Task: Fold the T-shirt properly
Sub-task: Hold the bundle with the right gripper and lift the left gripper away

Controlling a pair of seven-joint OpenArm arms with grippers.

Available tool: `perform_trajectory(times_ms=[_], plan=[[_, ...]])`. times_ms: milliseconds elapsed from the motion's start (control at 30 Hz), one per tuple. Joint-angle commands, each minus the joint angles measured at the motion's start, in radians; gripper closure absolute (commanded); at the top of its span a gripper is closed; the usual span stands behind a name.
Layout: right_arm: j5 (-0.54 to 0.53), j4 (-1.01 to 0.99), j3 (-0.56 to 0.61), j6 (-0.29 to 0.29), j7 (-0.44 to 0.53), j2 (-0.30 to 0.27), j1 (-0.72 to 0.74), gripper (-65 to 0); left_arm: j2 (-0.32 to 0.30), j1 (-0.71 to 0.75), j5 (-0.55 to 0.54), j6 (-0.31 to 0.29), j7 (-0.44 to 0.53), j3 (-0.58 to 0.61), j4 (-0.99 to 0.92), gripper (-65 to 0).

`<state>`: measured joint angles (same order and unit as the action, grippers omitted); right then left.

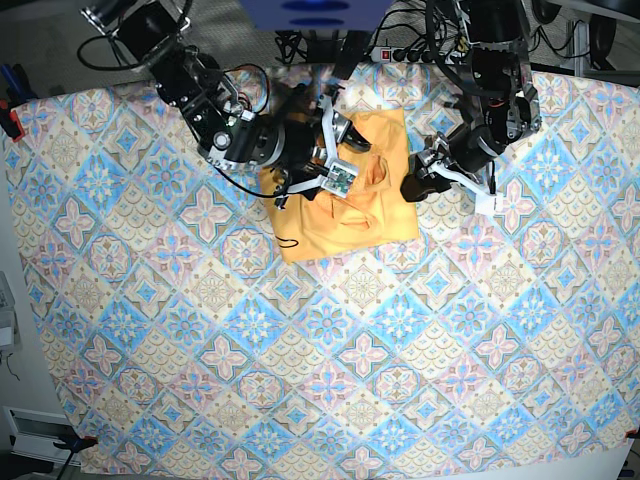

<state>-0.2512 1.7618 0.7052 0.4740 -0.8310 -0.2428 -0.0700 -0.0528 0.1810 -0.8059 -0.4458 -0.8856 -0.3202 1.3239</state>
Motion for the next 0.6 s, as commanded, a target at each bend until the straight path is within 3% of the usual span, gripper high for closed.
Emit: perform_trajectory(times_ms=[0,167,400,500,567], plan=[[0.023,-0.003,-0.002,-0.002,0.005,0.006,0.008,-29.4,-0.005,-0.004,0.006,0.002,-0.007,0.000,0.007,-33.3],[0.068,-0.018,0.000,-0.002,0.003,0.024,0.003,-35.6,-0.005,-0.005,0.006,0.002,-0.007,0.000,0.007,-33.3],[0.068,-0.035,0.041,-0.002,0.000,0.024,0.011,-38.7,-0.005,-0.007,0.006,0.002,-0.007,0.000,0.007,-33.3],[0.069,-0.075,0.074,-0.002,0.002,0.024,0.032,-35.5,-0.003,-0.008,0.006,0.002,-0.007,0.002,0.007,-33.3],[0.069,-0.098,0.087,-0.001,0.006,0.024,0.045,-28.6,-0.003,-0.008,0.006,0.002,-0.007,0.002,0.007,-33.3]])
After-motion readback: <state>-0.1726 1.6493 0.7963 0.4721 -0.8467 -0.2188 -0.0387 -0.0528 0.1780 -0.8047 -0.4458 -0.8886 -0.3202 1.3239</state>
